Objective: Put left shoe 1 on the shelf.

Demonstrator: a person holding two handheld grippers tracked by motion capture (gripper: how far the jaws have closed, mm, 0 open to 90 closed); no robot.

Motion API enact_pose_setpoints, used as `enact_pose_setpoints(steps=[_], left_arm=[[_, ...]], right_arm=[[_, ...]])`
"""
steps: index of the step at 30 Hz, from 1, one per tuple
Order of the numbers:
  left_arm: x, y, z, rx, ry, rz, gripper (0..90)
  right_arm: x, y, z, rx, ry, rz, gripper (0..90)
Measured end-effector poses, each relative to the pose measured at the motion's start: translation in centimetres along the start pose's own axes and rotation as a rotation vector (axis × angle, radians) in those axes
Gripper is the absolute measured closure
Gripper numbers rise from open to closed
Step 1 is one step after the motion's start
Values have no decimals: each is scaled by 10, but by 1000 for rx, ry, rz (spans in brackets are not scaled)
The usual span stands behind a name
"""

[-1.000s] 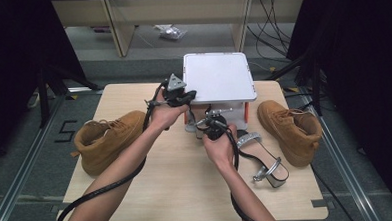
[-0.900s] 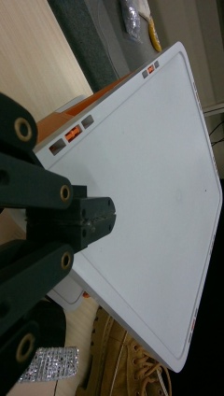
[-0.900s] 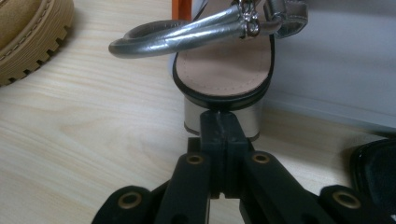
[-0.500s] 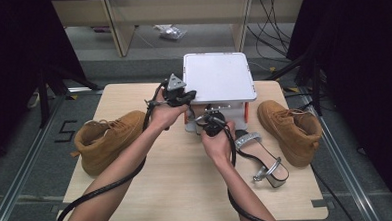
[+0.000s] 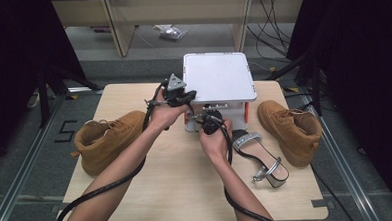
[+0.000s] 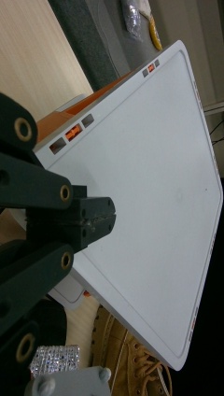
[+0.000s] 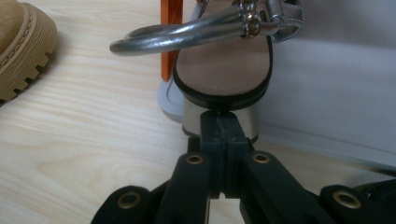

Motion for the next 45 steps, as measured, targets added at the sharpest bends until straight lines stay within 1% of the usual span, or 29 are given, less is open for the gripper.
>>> enact_pose_setpoints(steps=[3, 4, 5, 7, 8, 9, 11, 12, 13, 14, 16, 17, 18, 20, 21, 22, 23, 27, 28, 29, 30, 31, 35, 38, 39, 41, 43, 44, 45], left_arm=[[0, 0, 0, 0, 1, -3, 899], [0, 0, 0, 1, 1, -3, 899], [0, 0, 0, 2, 1, -4, 899], [0, 0, 0, 2, 1, -4, 899], [0, 0, 0, 1, 1, -4, 899], [0, 0, 0, 1, 1, -4, 899], [0, 0, 0, 2, 2, -4, 899], [0, 0, 0, 3, 1, -6, 899], [0, 0, 0, 4, 0, -7, 900], [0, 0, 0, 1, 1, -4, 900], [0, 0, 0, 1, 2, -4, 899], [0, 0, 0, 3, 2, -3, 900], [1, 0, 1, 8, -1, -11, 899], [1, 0, 0, 7, -1, -9, 899], [1, 0, 0, 7, -1, -10, 899], [1, 0, 0, 7, 0, -7, 900], [1, 0, 0, 6, 0, -8, 899], [1, 0, 1, 8, 0, -10, 899], [1, 0, 0, 7, 0, -9, 899], [1, 0, 0, 6, 0, -9, 899], [1, 0, 0, 6, 0, -8, 899], [0, 0, 0, 1, 3, 1, 899], [0, 0, 0, 4, 1, -6, 899], [1, 0, 0, 6, 1, -8, 899], [1, 0, 0, 6, 0, -8, 899], [1, 0, 0, 6, 1, -9, 899], [0, 0, 0, 1, 4, -2, 899], [0, 0, 0, 1, 4, 1, 900], [0, 0, 0, 1, 4, 0, 899]], right_arm=[[0, -1, -1, -5, 7, -6, 900], [1, -1, -1, 1, 3, -21, 900], [0, -2, -2, -7, 13, -9, 900], [-1, -4, -5, -21, 1, 7, 900], [-1, -4, -6, -20, 6, 3, 900], [-2, -4, -7, -29, 16, 18, 900], [0, -4, -9, -21, 4, -10, 900], [-1, -5, -9, -26, 6, 6, 900], [0, -5, -11, -27, 9, -11, 900], [-1, -4, -11, -28, 19, -1, 900], [0, -5, -12, -28, 14, -4, 900], [0, -5, -13, -29, 26, 6, 900], [-1, -6, -14, -32, 18, 10, 900], [2, -6, -15, -33, 13, -2, 900], [3, -6, -14, -24, 22, -15, 900], [2, -7, -16, -41, 19, 9, 900], [2, -7, -16, -33, 27, 1, 900], [2, -9, -20, -38, 32, 16, 900], [4, -8, -20, -37, 20, -4, 900], [4, -9, -21, -40, 22, -4, 900], [2, -9, -21, -45, 29, 20, 900], [2, -9, -22, -42, 34, 20, 900], [2, -8, -23, -37, 45, 9, 900], [2, -7, -26, -38, 45, 13, 900], [1, -7, -27, -43, 49, 29, 900], [3, -7, -28, -38, 45, 16, 900], [4, -8, -29, -42, 43, 23, 900], [6, -8, -29, -37, 31, 12, 900], [6, -8, -29, -41, 43, 17, 900]])
Point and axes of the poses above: each handheld gripper's, and its own axes: z roughly backward along the jaws, y roughly out of its underside, x roughly to its left, the point moved 5 cm from there along -z, roughly forward along the jaws, and after that the axes turned 13 degrees about x, right-handed, at the moved point
